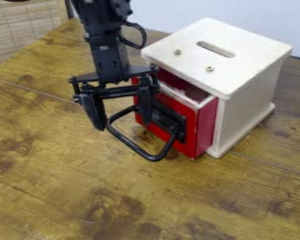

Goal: Close the drawer

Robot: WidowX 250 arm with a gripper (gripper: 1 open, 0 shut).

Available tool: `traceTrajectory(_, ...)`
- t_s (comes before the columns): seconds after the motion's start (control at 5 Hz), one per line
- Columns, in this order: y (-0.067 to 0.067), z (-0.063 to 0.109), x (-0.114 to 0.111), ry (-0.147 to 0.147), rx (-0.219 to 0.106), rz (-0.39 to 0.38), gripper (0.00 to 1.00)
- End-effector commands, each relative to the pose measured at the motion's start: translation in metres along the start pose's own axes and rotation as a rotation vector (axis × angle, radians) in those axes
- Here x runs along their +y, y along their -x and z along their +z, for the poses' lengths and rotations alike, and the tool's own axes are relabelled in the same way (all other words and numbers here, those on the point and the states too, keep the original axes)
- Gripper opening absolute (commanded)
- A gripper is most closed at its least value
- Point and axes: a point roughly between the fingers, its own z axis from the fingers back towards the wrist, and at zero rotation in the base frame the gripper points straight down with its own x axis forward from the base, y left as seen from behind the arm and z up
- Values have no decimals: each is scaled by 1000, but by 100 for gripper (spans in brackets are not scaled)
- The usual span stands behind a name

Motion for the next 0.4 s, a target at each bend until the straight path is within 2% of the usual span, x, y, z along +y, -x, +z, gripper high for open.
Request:
traceTrajectory(0.0, -2, 20, 12, 20, -42, -56, 100)
traceTrajectory(0.2, -3, 19, 19, 20, -36, -115, 100)
